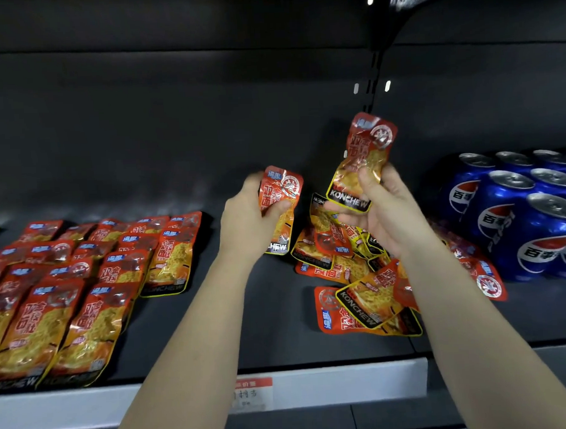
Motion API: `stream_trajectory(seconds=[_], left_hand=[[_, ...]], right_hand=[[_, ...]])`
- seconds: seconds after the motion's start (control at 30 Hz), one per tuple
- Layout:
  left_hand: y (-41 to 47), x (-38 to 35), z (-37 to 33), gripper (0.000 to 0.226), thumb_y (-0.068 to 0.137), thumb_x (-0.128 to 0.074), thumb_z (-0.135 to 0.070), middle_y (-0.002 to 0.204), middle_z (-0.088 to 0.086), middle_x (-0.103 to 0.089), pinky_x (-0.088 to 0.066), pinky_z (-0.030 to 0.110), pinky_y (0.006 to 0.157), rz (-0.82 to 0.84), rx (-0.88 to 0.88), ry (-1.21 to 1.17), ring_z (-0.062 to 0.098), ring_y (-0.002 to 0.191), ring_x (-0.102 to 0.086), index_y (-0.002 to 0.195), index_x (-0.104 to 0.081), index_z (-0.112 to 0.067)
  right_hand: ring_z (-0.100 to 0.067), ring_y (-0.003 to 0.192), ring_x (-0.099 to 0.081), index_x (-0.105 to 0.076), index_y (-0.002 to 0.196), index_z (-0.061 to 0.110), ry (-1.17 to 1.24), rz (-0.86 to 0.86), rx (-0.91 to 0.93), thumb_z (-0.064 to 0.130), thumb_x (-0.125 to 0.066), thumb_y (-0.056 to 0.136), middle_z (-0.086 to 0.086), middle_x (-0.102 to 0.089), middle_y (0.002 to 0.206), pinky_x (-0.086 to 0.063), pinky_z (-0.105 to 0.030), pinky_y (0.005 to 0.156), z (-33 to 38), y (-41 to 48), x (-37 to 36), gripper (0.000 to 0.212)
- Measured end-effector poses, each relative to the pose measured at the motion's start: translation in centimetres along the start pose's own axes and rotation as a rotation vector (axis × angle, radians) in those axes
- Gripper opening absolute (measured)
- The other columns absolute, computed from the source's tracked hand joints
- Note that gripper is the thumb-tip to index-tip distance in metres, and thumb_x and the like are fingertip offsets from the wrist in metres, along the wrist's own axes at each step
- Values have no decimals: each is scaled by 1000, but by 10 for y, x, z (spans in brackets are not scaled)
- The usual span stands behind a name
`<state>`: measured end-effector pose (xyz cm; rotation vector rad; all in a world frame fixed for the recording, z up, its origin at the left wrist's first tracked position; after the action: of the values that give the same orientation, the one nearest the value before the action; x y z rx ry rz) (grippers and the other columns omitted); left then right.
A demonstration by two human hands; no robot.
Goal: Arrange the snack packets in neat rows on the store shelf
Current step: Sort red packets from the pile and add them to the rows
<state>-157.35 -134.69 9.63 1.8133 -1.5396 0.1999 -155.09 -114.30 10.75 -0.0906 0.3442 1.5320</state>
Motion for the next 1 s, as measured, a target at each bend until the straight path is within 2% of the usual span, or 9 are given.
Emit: stream_trajectory(seconds=[0.1,0.2,0.3,0.4,0.47,0.53,0.7,0.83,1.0], left_hand=[[4,9,1,56,85,-70,-30,119,2,-66,-49,43,93,31,-30,25,25,109,-62,135,-46,-21],[7,24,6,59,84,-72,-29,123,1,-65,-47,41,95,73,-64,70,25,113,-60,138,-47,-23],[5,39,19,62,84,-72,-31,127,0,-63,-47,42,98,105,-77,125,23,117,-58,140,-45,-27],[3,55,34,63,87,-68,-30,131,0,-60,-44,46,101,115,-76,163,25,120,-55,143,-40,-33],[3,68,43,62,91,-63,-28,131,3,-59,-38,52,105,123,-77,212,29,122,-52,145,-35,-40],[3,81,50,60,96,-56,-26,128,6,-59,-30,54,109,117,-95,303,30,122,-50,146,-29,-42],[7,120,69,60,98,-51,-21,117,4,-59,-24,45,105,53,-150,404,26,118,-51,147,-25,-46],[11,143,88,59,98,-53,-22,104,2,-60,-25,40,98,-6,-197,487,25,106,-57,146,-29,-45],[8,153,110,61,93,-58,-12,94,-1,-62,-25,39,88,-102,-276,621,26,91,-58,144,-36,-38]], right_hand=[[-36,92,-72,-51,128,21,-60,-14,-74,31,-51,99,-9,-71,114,-61,-38,67,-8,2,-5,31],[-27,103,-70,-58,121,20,-187,-11,-107,27,-55,98,-3,-71,114,-59,-48,80,-14,8,-9,24],[-17,102,-69,-62,111,22,-411,2,-148,28,-61,95,1,-73,108,-56,-51,89,-18,13,-19,17],[-20,97,-71,-67,105,21,-566,32,-152,34,-66,89,1,-75,99,-51,-50,96,-20,16,-38,20],[-19,95,-71,-67,103,21,-602,24,-126,34,-67,88,2,-75,97,-51,-46,95,-22,18,-54,20],[-16,94,-71,-64,105,21,-571,35,-114,24,-67,90,1,-75,99,-52,-39,93,-26,19,-73,16],[-24,94,-72,-60,110,15,-507,147,-221,5,-74,80,-9,-74,102,-55,-50,90,-43,18,-121,35],[-20,94,-71,-50,123,21,-494,223,-270,1,-73,80,-5,-71,108,-59,-40,79,-50,14,-155,53],[-23,90,-70,-55,121,16,-477,309,-310,13,-63,93,-7,-71,107,-58,-36,74,-68,6,-182,29]])
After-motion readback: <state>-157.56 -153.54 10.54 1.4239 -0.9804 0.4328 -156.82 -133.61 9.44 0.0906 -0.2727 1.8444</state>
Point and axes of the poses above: each hand's wrist, its own y-axis towards the middle knuckle, its own x-axis out of the back of the hand, z = x × y, the point moved 2 cm from there along y, towards the middle knuckle
